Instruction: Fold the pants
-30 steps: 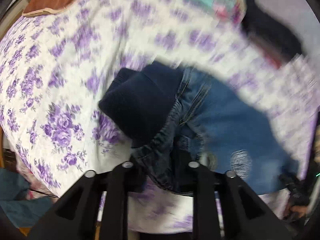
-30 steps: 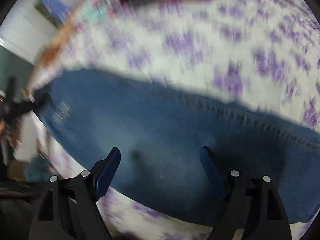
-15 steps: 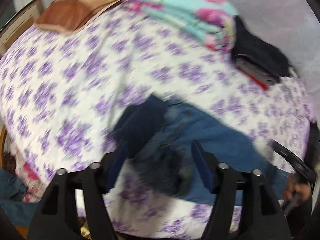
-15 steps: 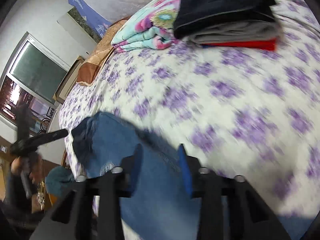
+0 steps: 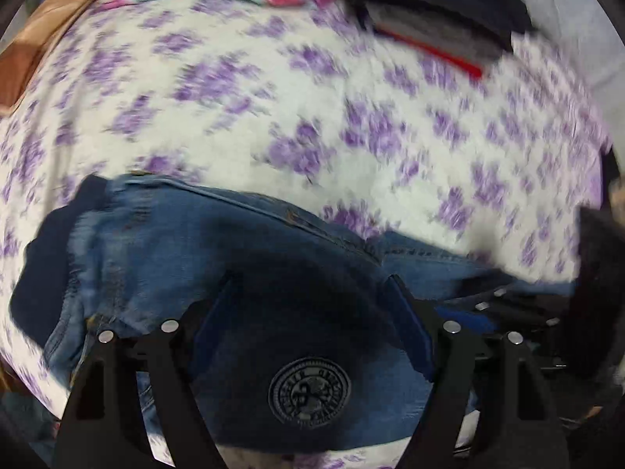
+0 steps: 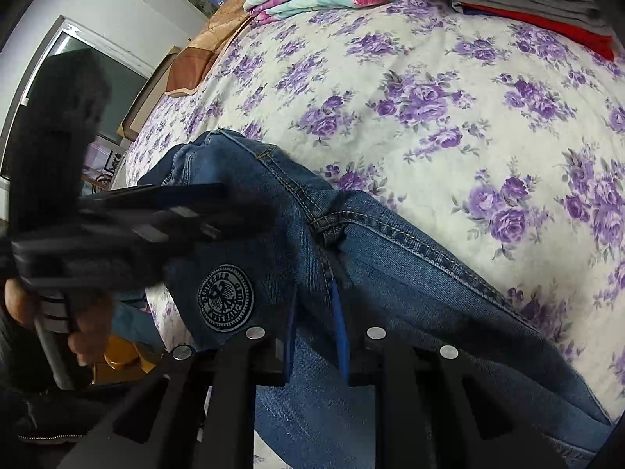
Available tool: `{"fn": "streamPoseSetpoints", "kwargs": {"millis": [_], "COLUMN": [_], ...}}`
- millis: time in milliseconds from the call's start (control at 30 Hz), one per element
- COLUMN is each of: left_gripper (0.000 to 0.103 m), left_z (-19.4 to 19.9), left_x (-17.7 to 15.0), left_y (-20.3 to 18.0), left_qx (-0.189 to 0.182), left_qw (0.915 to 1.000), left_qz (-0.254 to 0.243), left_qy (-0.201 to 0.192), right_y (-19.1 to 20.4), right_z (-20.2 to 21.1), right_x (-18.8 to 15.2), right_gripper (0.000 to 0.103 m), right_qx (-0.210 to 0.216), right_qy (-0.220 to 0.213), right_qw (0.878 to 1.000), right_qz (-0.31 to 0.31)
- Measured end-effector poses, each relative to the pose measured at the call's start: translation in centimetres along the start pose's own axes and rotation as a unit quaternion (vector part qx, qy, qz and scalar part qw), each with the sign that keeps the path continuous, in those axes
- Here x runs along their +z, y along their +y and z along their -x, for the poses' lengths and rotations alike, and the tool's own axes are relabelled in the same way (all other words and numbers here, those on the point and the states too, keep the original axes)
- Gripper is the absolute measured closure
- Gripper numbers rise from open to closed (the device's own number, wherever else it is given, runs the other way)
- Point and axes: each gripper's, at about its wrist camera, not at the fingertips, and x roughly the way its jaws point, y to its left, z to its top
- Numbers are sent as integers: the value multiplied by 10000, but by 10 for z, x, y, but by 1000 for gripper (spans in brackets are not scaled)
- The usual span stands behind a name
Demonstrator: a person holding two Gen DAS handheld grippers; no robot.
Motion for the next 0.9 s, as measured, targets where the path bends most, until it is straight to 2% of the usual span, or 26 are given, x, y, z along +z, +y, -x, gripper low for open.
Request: {"fn": "streamPoseSetpoints", "kwargs": {"millis": [33,100,133,167,233,300,400,500,567,600,667,733,800,900], "left_gripper": [27,26,26,26,26,26,26,26,26,26,26,26,26,26], "left_z": [-7,-10,-10,-10,-9,-9,-7,-5,-5,-4,-4,-5,-5,-5], "left_x": [-1,-4,-5,-6,-9,-11,-13,-12,-13,-13,-14,-14,-15,-15], "left_y": [-3,-3,-2,0,2,3,6,9,12,13,14,15,15,15], "left_qx": [140,154,130,79,27,13,-37,-143,-203,-232,-248,-256,-263,-255], "left_qw": [9998,9996,9996,9996,9995,9993,9993,9993,9993,9992,9992,9992,9992,9991], "left_qz": [-161,-231,-237,-248,-285,-353,-345,-312,-298,-285,-273,-254,-255,-282], "left_qy": [50,-36,-49,-64,-101,-134,-160,-143,-125,-133,-151,-165,-174,-179], "right_y": [1,-1,-4,-8,-21,-24,-11,-2,-1,-4,-23,-45,-58,-62], "right_z": [-1,3,8,12,19,19,12,-6,-14,-15,-19,-26,-33,-41], "right_x": [-1,3,5,8,11,19,30,34,35,36,38,38,35,35], "right_gripper": [84,83,79,68,64,64,66,78,84,84,84,84,84,84], "right_qx": [-22,-9,61,143,320,247,-447,-563,-402,-257,170,662,1024,1121], "right_qy": [3,1,-47,-122,-226,-266,-289,172,412,467,566,610,627,658], "right_qw": [10000,10000,9999,9995,9976,9970,9985,9976,9977,9984,9963,9842,9697,9598], "right_qz": [23,-27,-116,-260,-580,-677,-142,352,353,172,-632,-1524,-2130,-2487]}}
